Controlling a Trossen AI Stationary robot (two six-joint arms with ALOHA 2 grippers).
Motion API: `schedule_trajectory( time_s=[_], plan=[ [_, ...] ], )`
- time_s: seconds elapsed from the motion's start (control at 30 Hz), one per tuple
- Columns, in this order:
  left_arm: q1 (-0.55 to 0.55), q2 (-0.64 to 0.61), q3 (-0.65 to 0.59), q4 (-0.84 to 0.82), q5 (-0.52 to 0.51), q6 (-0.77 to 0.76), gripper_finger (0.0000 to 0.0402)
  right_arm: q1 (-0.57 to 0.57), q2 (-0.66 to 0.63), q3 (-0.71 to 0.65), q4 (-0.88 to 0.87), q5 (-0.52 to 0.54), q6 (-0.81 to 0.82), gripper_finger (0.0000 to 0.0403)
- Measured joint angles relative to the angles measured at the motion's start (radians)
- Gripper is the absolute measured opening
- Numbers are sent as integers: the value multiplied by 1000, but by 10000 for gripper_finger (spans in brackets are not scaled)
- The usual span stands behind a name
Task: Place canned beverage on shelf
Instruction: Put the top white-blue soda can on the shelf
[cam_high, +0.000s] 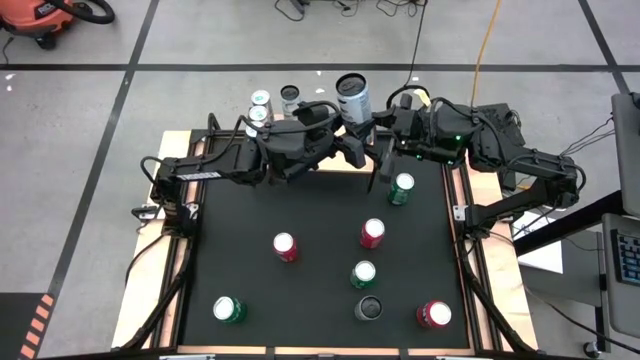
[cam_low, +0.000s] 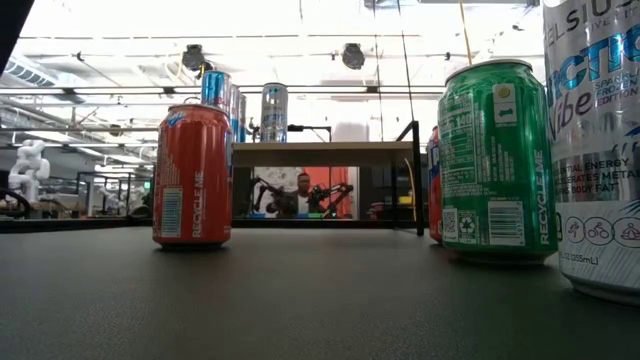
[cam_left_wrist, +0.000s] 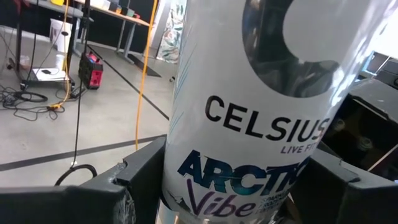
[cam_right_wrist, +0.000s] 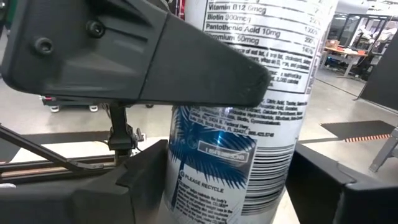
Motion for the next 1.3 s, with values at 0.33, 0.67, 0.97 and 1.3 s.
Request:
schedule_trajectory(
  time_s=[0.33, 0.67, 0.97, 1.3],
  plan=[
    [0, 0, 0, 3, 0, -2, 299, 0, 0, 0, 0, 2, 10, 246],
    [0, -28, 0, 8, 27, -2, 350, 0, 0, 0, -7, 4, 21, 245],
    [0, -80, 0, -58, 29, 32, 351, 0, 0, 0, -6, 6, 25, 245],
    [6, -116, -1, -106, 154, 52, 351, 0, 0, 0, 0, 3, 26, 244]
  ],
)
